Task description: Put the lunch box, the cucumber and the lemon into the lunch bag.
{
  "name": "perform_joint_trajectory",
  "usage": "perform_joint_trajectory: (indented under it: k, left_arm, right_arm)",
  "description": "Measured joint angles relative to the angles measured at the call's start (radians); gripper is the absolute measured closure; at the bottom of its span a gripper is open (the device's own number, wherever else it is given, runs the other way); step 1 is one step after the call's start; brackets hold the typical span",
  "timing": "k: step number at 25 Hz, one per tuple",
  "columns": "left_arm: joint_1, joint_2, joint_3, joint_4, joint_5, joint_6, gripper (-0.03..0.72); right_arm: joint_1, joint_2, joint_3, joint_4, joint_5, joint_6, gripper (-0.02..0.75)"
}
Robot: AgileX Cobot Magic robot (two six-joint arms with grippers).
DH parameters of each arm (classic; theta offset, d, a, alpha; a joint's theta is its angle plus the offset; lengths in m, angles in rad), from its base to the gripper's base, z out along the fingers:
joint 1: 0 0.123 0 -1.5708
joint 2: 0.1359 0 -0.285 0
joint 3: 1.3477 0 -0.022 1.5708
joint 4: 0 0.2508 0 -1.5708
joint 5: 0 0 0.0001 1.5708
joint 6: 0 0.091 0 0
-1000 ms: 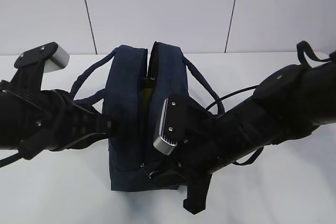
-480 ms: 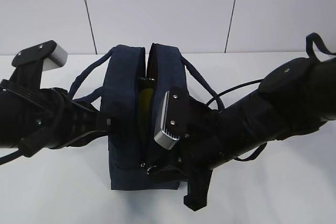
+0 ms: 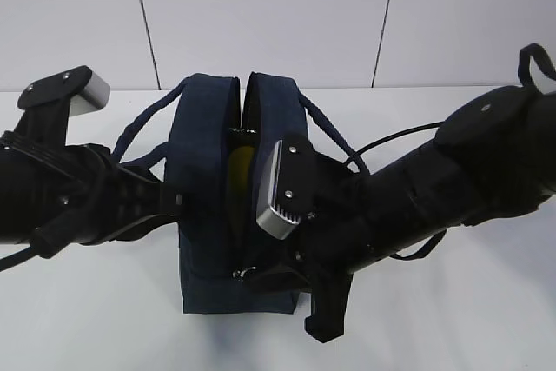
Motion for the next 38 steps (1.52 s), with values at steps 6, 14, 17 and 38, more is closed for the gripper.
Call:
perform_joint_trajectory:
  k: [6, 14, 17, 38]
  left_arm:
    - [0.000, 0.000, 0.000, -0.001, -0.003, 0.000, 0.682]
    - [0.000, 0.000, 0.000, -0.002, -0.006, 0.000, 0.682]
    - [0.000, 0.000, 0.000, -0.003, -0.008, 0.000, 0.682]
    - [0.000, 0.000, 0.000, -0.004, -0.008, 0.000, 0.682]
  right_arm:
    - [0.000, -0.020, 0.000, 0.000, 0.001, 0.000, 0.751]
    - [0.000, -0.046, 0.002, -0.002, 0.001, 0.001, 0.751]
    - [0.000, -0.059, 0.002, -0.002, -0.001, 0.006, 0.751]
    - [0.000, -0.124, 0.002, 0.005, -0.035, 0.046, 0.751]
